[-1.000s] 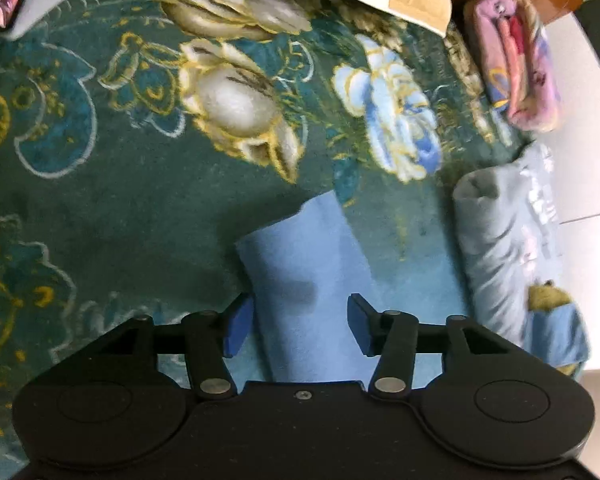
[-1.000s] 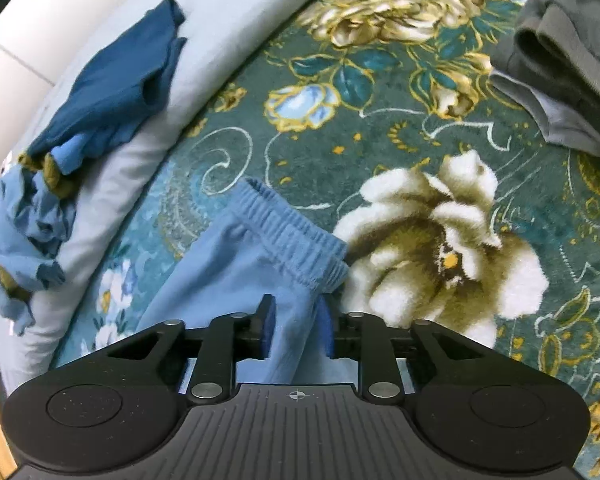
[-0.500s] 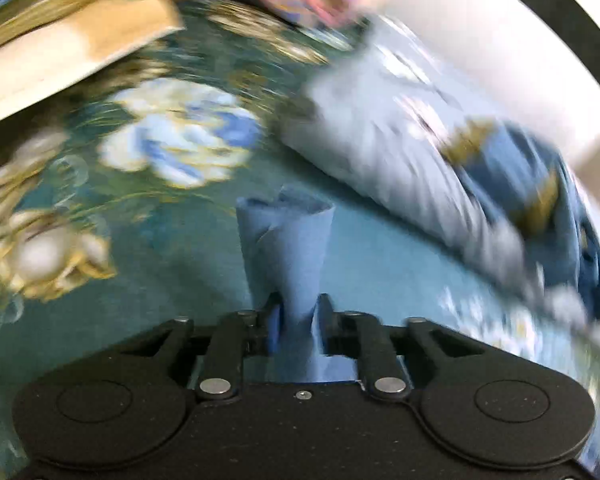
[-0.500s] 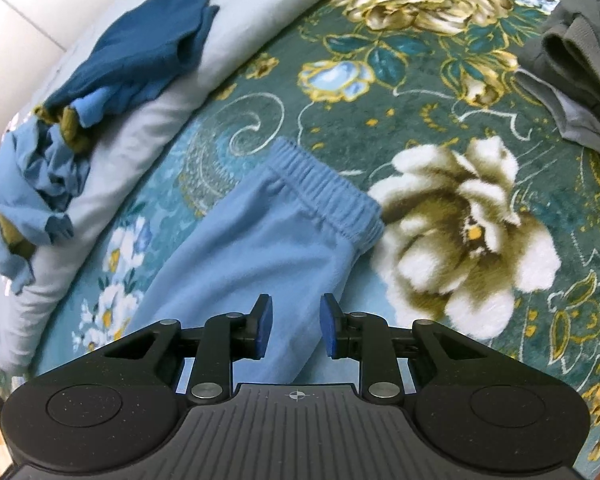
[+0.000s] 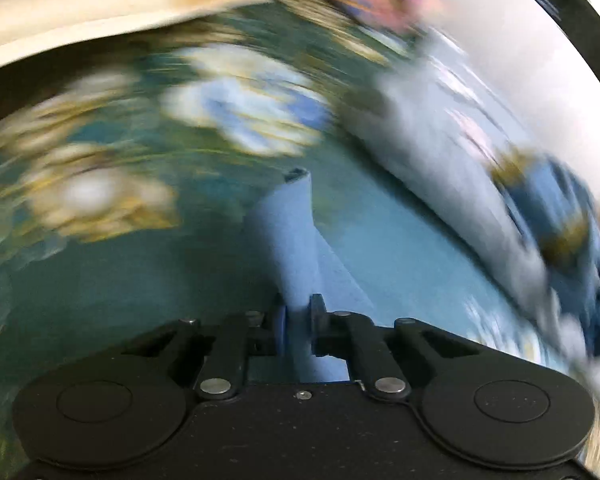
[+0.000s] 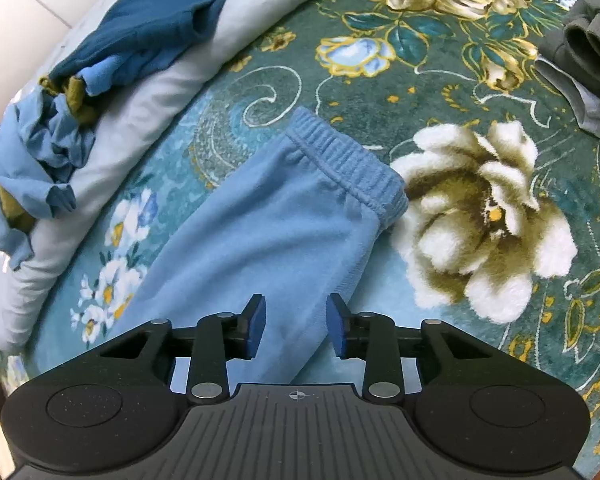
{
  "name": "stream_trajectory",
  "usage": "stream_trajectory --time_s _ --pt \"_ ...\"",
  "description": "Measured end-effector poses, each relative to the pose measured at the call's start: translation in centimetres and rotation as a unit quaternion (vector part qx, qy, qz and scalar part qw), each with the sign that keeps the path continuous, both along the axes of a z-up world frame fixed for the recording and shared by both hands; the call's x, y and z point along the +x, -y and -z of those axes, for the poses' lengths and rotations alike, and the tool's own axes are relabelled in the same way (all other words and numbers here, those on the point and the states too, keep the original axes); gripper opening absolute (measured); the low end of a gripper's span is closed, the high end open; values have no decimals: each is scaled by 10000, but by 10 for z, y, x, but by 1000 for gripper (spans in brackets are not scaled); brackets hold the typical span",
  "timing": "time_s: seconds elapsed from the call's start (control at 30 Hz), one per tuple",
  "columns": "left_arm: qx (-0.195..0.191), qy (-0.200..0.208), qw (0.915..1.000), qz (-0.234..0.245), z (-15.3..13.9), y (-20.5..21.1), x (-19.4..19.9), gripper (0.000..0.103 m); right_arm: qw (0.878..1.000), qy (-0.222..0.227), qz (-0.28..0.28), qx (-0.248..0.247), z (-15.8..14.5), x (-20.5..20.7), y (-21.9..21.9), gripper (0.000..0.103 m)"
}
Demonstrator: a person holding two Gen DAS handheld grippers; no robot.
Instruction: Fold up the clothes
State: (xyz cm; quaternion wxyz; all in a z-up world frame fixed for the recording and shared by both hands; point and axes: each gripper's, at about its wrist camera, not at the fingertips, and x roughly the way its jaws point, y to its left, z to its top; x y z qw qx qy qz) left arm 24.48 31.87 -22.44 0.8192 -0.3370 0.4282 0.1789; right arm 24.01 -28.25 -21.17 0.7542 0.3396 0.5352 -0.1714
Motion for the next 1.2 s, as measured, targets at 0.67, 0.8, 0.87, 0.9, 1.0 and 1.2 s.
stream_trajectory --time_s 0.67,0.8,0.87,0.9,1.0,1.2 --pt "19 -324 9989 -347 21 -52 -13 48 9934 350 -792 -756 -34 11 -31 36" --pt "94 -231 9996 94 19 -50 -9 50 9552 785 -2750 -767 -56 47 -98 37" --pt "206 -264 9981 521 21 -50 3 51 9245 877 -3661 -601 -52 67 -143 37" --pt "261 -281 9965 738 21 -49 8 52 9093 917 -4027 -516 -47 77 -167 37" --pt "424 -331 9889 1387 24 -49 26 57 8655 981 -4911 -107 -27 104 -239 37" --pt "274 -289 9755 2165 32 -55 49 60 7554 903 -6489 -69 3 123 -366 37"
